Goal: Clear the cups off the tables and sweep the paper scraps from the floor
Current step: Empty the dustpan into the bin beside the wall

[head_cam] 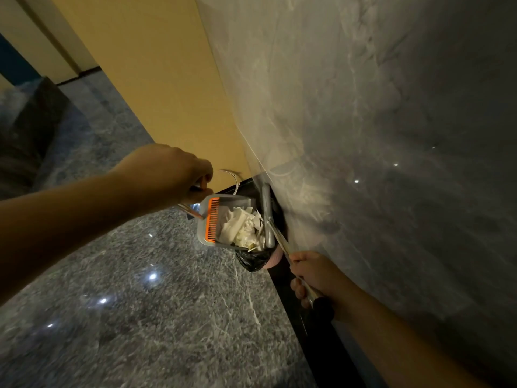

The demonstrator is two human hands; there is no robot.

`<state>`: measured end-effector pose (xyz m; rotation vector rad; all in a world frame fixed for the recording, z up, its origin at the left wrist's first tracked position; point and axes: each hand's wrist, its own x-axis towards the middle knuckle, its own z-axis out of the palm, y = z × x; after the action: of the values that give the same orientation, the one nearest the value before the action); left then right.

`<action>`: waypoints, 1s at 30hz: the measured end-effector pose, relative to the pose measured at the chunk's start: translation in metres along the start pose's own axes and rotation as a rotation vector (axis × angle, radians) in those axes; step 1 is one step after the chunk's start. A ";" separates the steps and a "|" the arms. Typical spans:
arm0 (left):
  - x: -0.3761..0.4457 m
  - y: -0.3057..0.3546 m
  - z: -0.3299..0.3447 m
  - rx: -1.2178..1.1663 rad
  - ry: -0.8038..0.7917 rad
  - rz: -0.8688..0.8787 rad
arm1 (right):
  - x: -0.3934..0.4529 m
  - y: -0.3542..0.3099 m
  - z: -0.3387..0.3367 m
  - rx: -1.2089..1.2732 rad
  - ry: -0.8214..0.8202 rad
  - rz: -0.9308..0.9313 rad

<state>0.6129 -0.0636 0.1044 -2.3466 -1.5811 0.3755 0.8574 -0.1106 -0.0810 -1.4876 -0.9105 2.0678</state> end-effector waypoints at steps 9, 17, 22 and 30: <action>-0.003 -0.008 -0.011 -0.055 0.084 -0.049 | -0.001 -0.001 -0.002 -0.023 0.004 0.010; -0.003 0.000 -0.009 -0.070 0.035 -0.060 | 0.001 -0.002 0.001 -0.028 0.013 0.006; -0.004 -0.007 -0.013 -0.087 0.073 -0.067 | -0.002 -0.002 0.000 -0.036 0.008 -0.013; -0.007 -0.005 -0.015 -0.105 0.065 -0.069 | -0.002 -0.003 -0.002 -0.028 0.014 0.009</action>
<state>0.6115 -0.0698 0.1206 -2.3472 -1.6845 0.2041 0.8597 -0.1096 -0.0780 -1.5209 -0.9324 2.0568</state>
